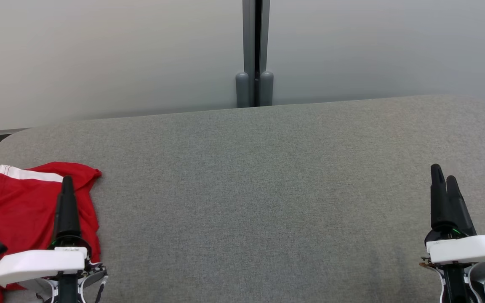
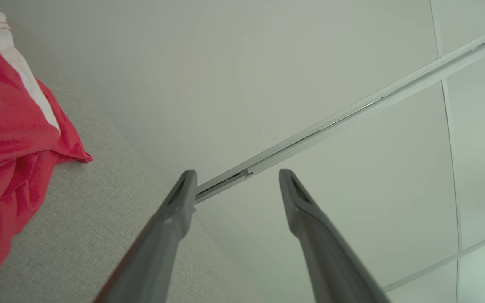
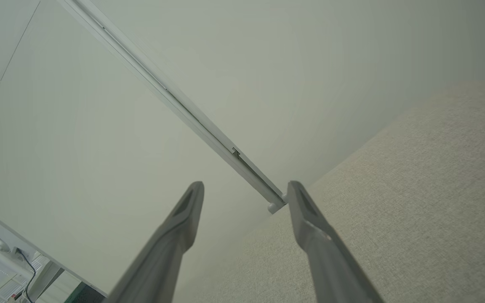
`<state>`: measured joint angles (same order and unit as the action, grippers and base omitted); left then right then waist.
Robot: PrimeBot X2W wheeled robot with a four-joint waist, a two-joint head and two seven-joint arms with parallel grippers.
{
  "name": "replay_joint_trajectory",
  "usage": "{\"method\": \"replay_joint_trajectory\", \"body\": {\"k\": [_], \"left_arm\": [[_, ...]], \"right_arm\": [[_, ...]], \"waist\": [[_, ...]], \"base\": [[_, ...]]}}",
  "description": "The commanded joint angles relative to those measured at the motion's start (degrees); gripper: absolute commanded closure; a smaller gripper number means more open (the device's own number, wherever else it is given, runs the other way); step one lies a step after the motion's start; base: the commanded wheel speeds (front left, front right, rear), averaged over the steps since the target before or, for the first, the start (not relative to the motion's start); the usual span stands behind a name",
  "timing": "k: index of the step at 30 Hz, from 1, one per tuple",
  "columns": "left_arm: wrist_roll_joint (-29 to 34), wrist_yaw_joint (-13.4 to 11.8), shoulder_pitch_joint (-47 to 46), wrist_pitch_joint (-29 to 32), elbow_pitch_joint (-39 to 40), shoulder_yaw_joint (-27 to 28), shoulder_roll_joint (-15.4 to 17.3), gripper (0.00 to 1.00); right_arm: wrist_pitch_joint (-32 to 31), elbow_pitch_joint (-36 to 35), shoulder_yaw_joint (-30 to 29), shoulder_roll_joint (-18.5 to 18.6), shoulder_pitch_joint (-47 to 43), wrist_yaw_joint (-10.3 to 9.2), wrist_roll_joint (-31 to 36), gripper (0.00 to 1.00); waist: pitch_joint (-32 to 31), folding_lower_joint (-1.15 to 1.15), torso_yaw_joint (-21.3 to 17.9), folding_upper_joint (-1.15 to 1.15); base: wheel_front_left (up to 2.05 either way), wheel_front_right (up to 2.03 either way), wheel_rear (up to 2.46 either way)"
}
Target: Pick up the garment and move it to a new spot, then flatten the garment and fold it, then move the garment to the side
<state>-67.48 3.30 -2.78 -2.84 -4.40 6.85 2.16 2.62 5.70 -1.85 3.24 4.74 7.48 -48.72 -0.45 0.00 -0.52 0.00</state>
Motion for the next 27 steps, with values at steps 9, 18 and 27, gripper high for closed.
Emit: {"method": "replay_joint_trajectory", "body": {"k": [9,18,27], "left_arm": [[15.97,-3.44,0.51,-1.91,4.4,-5.93,0.47,0.0],[30.41,-7.66,1.17,-3.51,3.28,-11.51,0.57,0.0],[39.85,-13.16,1.21,-5.0,2.34,-17.26,2.61,0.0]], "right_arm": [[2.14,-2.91,2.06,0.71,0.67,0.01,13.05,0.0],[3.76,-2.85,3.39,0.33,-0.1,0.01,23.22,0.0],[5.27,-2.04,3.88,-0.18,-0.57,0.01,31.15,0.0]], "waist": [[-0.09,0.0,-0.27,0.0],[-0.29,0.0,-0.44,0.0],[-0.46,0.0,-0.7,0.0]], "base": [[0.0,0.0,0.0],[0.0,0.0,0.0],[0.0,0.0,0.0]]}}
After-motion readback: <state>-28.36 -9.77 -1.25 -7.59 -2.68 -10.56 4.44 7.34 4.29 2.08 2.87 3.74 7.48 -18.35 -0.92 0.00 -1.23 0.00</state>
